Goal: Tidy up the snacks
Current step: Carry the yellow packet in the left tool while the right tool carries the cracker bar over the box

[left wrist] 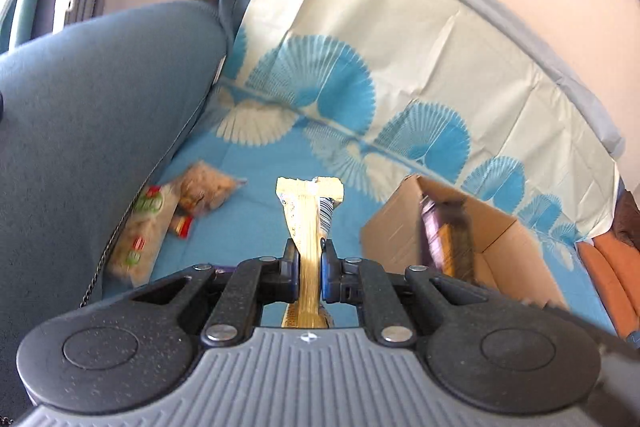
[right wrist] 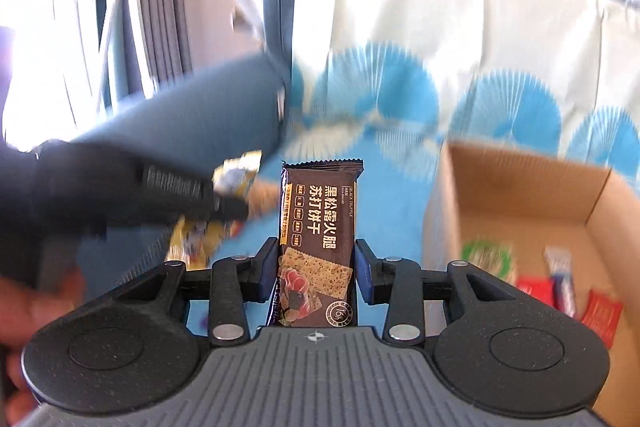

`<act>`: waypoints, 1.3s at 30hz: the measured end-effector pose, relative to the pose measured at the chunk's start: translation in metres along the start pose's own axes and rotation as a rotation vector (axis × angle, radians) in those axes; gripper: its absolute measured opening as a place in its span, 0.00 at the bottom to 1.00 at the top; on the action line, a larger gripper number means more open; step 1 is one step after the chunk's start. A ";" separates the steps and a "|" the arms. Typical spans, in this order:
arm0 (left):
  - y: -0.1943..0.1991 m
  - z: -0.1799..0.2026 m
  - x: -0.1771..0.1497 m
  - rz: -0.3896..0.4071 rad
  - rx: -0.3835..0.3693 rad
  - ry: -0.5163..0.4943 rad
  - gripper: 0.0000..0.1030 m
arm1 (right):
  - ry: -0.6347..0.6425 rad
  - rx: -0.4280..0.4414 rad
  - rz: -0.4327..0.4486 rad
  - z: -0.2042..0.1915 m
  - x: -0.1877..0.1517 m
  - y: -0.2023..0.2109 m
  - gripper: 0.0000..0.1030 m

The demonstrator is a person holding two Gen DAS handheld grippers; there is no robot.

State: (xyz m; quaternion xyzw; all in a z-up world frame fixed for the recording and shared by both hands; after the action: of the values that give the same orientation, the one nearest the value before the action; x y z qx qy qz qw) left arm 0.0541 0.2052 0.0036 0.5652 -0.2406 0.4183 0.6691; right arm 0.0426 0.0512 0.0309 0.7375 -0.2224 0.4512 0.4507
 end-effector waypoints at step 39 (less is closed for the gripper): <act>-0.039 0.134 0.002 0.130 -0.260 -0.123 0.10 | -0.090 -0.309 0.103 0.217 0.015 0.052 0.40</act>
State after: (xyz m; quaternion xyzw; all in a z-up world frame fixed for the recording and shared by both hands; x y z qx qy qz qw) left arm 0.1079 0.0768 0.0168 0.4817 -0.3695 0.3905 0.6920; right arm 0.1131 -0.1615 0.0276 0.6664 -0.3465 0.4004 0.5249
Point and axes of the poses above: each gripper's, at about its wrist camera, not at the fingertips, and y roughly against the way its jaws point, z to its right, x to its top, the point moved 7 cm from there along -y, roughly the way its jaws point, and after that the axes turned 8 degrees about -y, right-handed, at the moved point
